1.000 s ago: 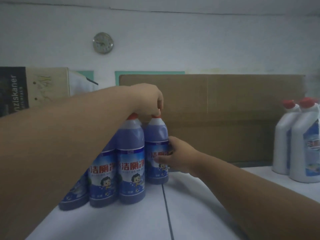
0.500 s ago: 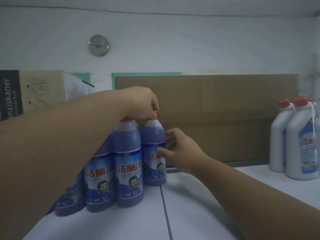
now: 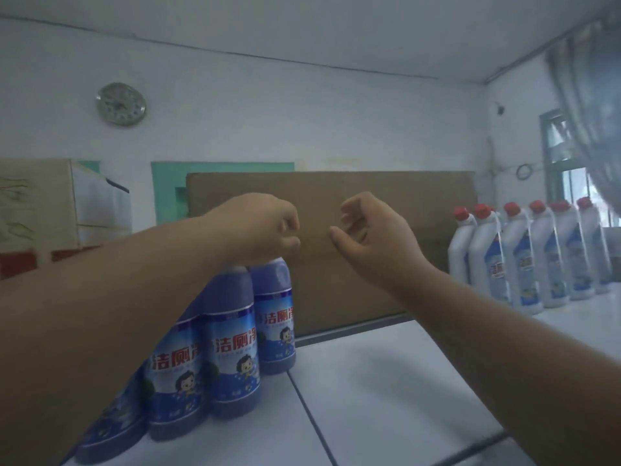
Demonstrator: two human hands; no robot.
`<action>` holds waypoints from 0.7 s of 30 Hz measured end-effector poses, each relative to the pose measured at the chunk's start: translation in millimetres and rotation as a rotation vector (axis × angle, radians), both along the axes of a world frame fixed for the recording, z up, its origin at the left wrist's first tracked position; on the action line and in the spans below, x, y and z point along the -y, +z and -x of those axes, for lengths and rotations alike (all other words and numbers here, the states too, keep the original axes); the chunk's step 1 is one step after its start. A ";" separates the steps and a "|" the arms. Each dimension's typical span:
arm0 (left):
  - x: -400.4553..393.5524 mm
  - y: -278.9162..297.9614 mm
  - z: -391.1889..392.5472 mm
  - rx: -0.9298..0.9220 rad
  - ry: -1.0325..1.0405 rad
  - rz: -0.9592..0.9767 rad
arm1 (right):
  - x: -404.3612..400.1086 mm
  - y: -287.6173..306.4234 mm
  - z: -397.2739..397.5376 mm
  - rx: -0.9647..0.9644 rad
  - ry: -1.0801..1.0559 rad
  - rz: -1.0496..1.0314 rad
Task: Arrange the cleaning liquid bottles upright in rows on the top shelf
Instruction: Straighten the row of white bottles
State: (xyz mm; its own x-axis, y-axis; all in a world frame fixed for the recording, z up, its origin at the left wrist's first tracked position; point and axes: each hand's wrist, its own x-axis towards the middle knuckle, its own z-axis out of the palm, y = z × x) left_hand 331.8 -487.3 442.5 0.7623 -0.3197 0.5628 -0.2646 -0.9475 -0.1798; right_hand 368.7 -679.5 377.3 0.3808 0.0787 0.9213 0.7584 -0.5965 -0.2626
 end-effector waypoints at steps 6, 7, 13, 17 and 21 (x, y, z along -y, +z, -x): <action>38.6 -11.5 6.3 -0.044 -0.090 0.050 | 47.1 15.0 17.1 0.005 -0.068 0.097; 49.4 -13.3 5.1 -0.048 -0.100 0.052 | 59.2 16.8 18.4 0.004 -0.077 0.111; 138.9 -30.4 -6.6 -0.075 -0.161 0.056 | 151.5 26.2 17.6 -0.035 -0.093 0.193; 204.0 -40.1 -20.7 -0.103 -0.166 0.107 | 217.6 31.1 5.5 -0.082 -0.092 0.273; 258.2 -52.0 -38.7 -0.163 -0.146 0.193 | 269.6 34.1 -10.2 -0.133 -0.097 0.326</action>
State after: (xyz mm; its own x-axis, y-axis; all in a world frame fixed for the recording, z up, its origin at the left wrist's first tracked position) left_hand 370.5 -745.6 390.6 0.8016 -0.3315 0.4975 -0.4113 -0.9098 0.0564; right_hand 378.9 -949.1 411.4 0.5153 0.3180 0.7959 0.6666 -0.7323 -0.1391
